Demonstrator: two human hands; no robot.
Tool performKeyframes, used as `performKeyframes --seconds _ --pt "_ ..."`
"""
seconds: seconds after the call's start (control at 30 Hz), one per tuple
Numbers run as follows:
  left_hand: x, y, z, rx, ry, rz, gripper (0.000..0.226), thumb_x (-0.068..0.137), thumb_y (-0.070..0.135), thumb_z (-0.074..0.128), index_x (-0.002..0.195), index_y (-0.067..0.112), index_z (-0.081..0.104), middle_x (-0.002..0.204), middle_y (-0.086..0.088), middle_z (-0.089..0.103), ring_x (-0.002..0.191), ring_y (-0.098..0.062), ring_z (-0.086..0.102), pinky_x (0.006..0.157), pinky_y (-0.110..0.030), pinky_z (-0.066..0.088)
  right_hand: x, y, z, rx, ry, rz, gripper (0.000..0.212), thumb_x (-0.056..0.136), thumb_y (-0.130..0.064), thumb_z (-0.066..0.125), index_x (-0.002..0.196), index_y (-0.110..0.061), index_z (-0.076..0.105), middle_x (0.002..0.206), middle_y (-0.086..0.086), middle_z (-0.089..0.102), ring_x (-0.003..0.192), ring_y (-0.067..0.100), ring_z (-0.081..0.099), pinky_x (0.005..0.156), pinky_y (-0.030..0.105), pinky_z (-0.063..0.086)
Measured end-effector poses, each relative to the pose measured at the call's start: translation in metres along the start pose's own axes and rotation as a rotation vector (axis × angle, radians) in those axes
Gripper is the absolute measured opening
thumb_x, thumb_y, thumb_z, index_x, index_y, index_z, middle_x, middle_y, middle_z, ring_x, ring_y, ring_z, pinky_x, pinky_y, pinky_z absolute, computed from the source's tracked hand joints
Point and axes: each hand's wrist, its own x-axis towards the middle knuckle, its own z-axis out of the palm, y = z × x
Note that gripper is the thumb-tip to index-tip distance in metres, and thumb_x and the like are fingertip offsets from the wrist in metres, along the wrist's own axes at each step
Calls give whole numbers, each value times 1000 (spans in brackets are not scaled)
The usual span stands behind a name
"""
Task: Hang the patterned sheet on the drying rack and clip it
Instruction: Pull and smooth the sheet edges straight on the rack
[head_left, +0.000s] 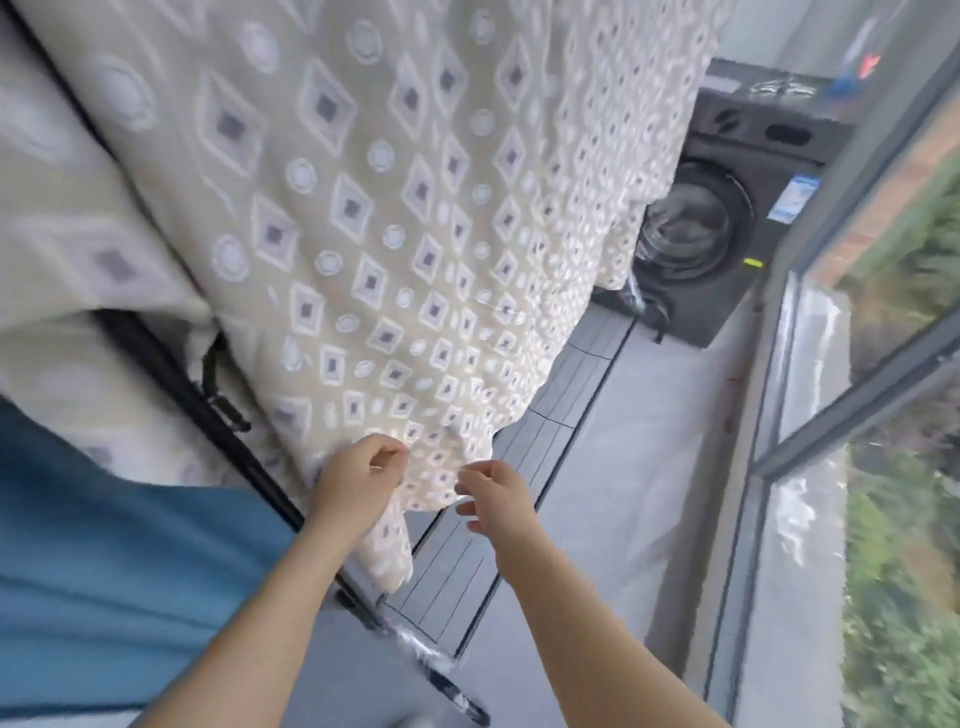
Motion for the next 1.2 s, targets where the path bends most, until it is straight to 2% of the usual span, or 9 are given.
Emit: performKeyframes --seconds 0.2,0.37,0.5,0.57,0.67,0.77,0.93,1.07,1.2 --pt "-1 -22 -41 -57 233 -7 29 87 8 57 73 33 57 81 4 64 79 -20 66 69 -35 52 20 -25 49 -105 -134 -79 4 89 -17 53 87 -18 55 97 4 59 73 16 55 64 24 41" --pt "4 -26 -36 70 353 10 29 84 13 61 75 39 52 81 17 58 76 -11 61 74 -28 49 43 -32 65 -184 -230 -60 2 89 -17 53 88 -17 55 101 7 59 69 15 54 63 24 42" --pt "19 -26 -20 45 444 -65 16 85 10 61 84 25 59 81 16 58 76 -9 58 71 -16 44 73 -39 57 -257 -309 -31 3 90 -16 52 86 -16 53 95 6 57 68 16 53 61 25 41" --pt "25 -25 -7 3 490 -151 16 85 10 60 83 25 59 82 14 59 76 -8 58 70 -13 42 89 -45 47 -312 -364 -34 4 89 -15 51 86 -15 53 92 5 57 69 17 53 60 25 40" --pt "31 -25 19 -139 523 -329 24 88 13 57 74 33 57 87 5 62 81 -15 62 72 -26 47 113 -53 27 -408 -442 -10 9 89 -11 49 83 -15 53 85 4 56 65 16 52 56 24 37" --pt "31 -31 44 -241 550 -485 23 88 15 56 72 32 57 89 1 64 80 -18 64 69 -25 44 135 -54 12 -463 -495 25 8 91 -10 48 85 -13 53 81 3 55 61 15 49 54 22 36" --pt "17 -52 78 -726 645 -828 10 88 11 53 85 18 59 80 -4 57 60 -14 56 55 -23 40 153 -33 12 -561 -550 195 8 92 -14 48 87 -14 54 80 2 56 62 14 51 55 24 38" --pt "5 -61 89 -982 666 -981 4 88 16 59 91 17 56 81 -6 54 74 -19 53 67 -28 44 158 -18 27 -541 -590 318 8 93 -13 48 85 -13 51 79 3 56 61 15 47 53 23 34" --pt "6 -70 88 -1292 597 -863 35 83 26 67 114 19 52 115 -3 53 117 -20 47 103 -40 37 159 -2 38 -567 -634 383 5 93 -21 49 95 -18 53 88 2 58 67 16 52 58 25 41"
